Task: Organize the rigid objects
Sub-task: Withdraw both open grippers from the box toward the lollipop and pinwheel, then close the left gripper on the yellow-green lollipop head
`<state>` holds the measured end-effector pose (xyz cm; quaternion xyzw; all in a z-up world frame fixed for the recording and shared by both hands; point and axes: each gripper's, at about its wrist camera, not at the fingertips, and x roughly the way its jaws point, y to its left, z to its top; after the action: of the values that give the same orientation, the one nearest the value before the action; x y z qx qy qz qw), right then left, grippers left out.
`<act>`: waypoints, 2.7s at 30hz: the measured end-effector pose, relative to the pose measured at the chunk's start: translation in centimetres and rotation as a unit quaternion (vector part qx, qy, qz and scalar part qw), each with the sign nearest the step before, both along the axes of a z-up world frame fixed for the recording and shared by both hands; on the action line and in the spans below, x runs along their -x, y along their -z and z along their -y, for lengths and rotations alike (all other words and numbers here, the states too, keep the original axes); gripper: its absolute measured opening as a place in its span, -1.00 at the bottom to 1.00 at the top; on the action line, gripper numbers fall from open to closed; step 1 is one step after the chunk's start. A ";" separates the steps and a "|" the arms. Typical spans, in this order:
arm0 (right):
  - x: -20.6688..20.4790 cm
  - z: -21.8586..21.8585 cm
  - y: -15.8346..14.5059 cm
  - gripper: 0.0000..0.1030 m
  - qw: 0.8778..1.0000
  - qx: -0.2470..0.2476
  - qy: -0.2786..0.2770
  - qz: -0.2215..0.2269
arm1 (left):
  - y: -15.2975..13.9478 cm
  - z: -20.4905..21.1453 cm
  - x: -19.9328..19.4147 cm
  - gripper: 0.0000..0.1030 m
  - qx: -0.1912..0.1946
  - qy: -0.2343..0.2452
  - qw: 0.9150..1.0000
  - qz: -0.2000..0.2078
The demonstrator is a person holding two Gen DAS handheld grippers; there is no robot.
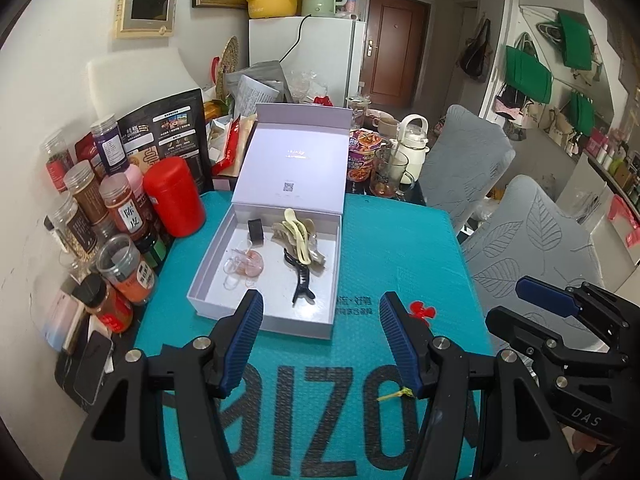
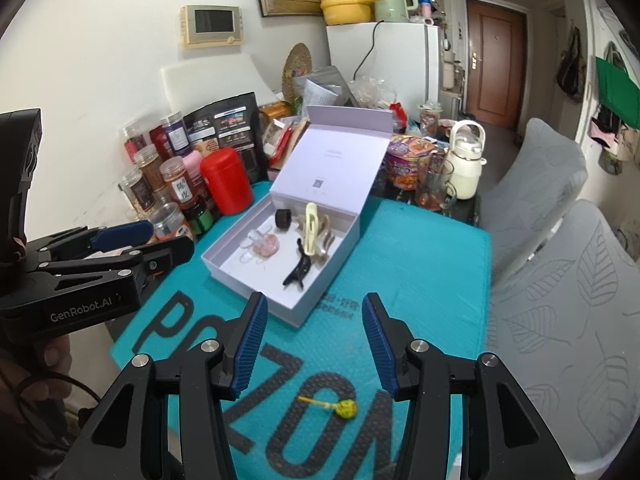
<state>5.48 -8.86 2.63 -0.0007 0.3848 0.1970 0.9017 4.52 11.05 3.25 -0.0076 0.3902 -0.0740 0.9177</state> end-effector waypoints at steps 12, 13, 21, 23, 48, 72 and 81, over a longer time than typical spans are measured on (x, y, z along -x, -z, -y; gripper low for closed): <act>4.2 5.0 0.5 0.01 1.000 0.007 -0.010 0.000 | 1.5 3.8 5.3 0.17 0.026 -0.025 0.999 -0.010; 4.4 5.2 0.6 0.01 1.000 0.008 -0.010 -0.001 | 1.7 4.1 5.6 0.17 0.028 -0.026 0.999 -0.012; 5.7 7.5 2.7 0.04 1.000 0.016 -0.010 -0.023 | 4.1 5.7 7.2 0.17 0.040 -0.044 0.998 -0.030; 5.8 7.7 3.3 0.07 0.999 0.020 -0.009 -0.028 | 5.0 5.9 7.1 0.17 0.036 -0.054 0.997 -0.039; 1.4 11.0 14.4 0.07 0.990 0.050 0.035 -0.125 | 15.8 11.2 2.8 0.17 0.002 -0.025 0.996 -0.083; -1.2 11.7 19.8 0.07 0.982 0.056 0.034 -0.180 | 21.7 11.9 0.0 0.58 -0.001 -0.070 0.988 -0.135; -1.8 11.4 20.2 0.07 0.981 0.060 0.034 -0.184 | 23.8 12.3 -0.2 0.58 -0.010 -0.072 0.984 -0.162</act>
<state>7.26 -20.28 -17.59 -0.0056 0.5548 0.1394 0.8202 4.71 -1.28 -20.51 -0.0379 0.5330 -0.0017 0.8452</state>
